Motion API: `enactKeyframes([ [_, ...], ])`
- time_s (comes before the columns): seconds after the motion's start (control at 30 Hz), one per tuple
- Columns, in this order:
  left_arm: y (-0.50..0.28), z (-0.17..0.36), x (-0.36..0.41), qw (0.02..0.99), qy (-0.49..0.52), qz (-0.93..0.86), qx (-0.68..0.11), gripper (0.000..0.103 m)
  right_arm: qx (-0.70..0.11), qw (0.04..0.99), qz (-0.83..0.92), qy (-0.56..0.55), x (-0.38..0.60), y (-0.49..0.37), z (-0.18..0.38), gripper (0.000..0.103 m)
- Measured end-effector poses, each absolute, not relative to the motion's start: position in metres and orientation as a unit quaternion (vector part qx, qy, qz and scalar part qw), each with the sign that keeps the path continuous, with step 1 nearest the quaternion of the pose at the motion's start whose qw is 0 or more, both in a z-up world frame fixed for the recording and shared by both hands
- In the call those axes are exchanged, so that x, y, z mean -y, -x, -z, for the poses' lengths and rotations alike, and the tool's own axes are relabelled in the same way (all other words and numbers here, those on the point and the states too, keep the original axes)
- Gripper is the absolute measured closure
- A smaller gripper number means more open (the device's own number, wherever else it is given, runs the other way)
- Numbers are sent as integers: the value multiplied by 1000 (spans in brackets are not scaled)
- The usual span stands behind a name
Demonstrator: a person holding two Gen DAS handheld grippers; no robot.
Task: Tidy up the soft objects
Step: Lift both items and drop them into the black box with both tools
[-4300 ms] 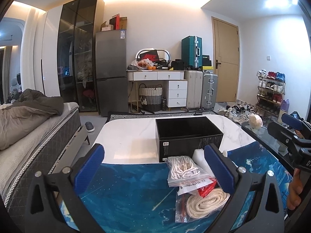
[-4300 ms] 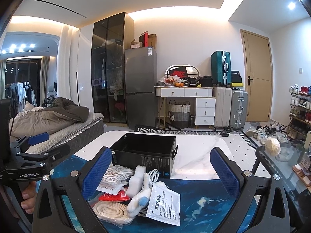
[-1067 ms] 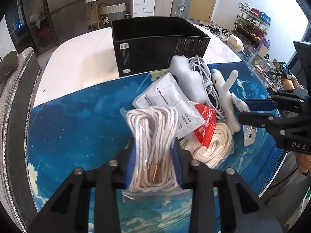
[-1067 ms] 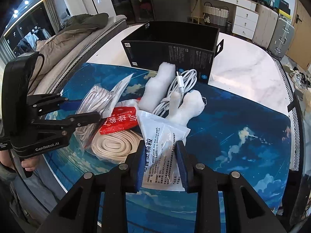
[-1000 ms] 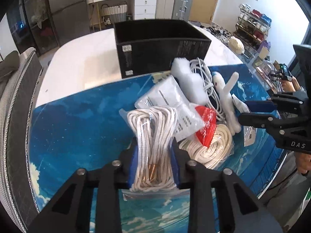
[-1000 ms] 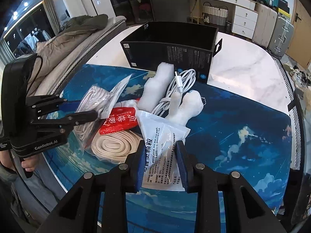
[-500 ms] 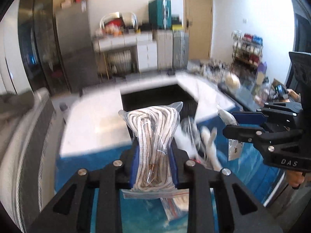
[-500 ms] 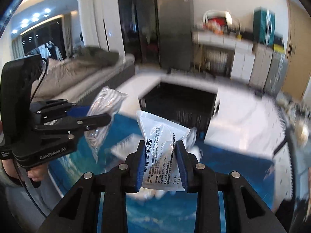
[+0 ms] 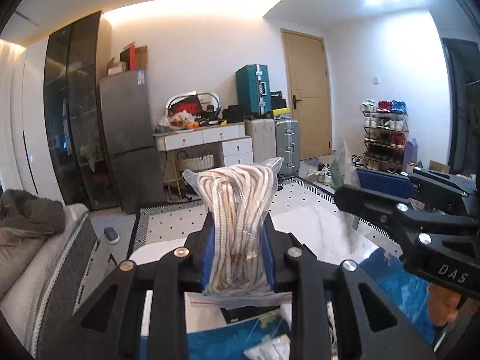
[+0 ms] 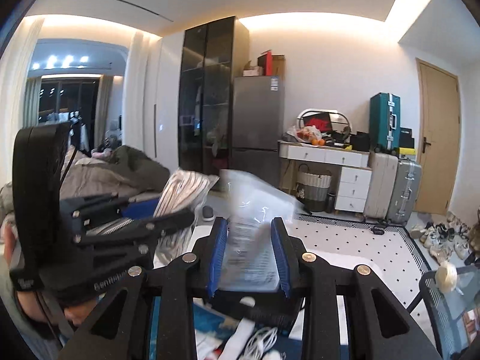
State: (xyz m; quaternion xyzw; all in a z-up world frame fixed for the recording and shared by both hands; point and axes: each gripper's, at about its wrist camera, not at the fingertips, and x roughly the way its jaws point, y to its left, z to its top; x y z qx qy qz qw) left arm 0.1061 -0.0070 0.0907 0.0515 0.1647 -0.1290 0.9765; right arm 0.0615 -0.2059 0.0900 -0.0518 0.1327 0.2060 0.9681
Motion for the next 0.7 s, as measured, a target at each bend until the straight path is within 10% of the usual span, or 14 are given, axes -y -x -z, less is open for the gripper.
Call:
enactKeyframes([
  [0.7, -263, 11, 39, 901, -22, 107, -419, 77, -425, 893, -145, 12, 191, -257, 18, 73],
])
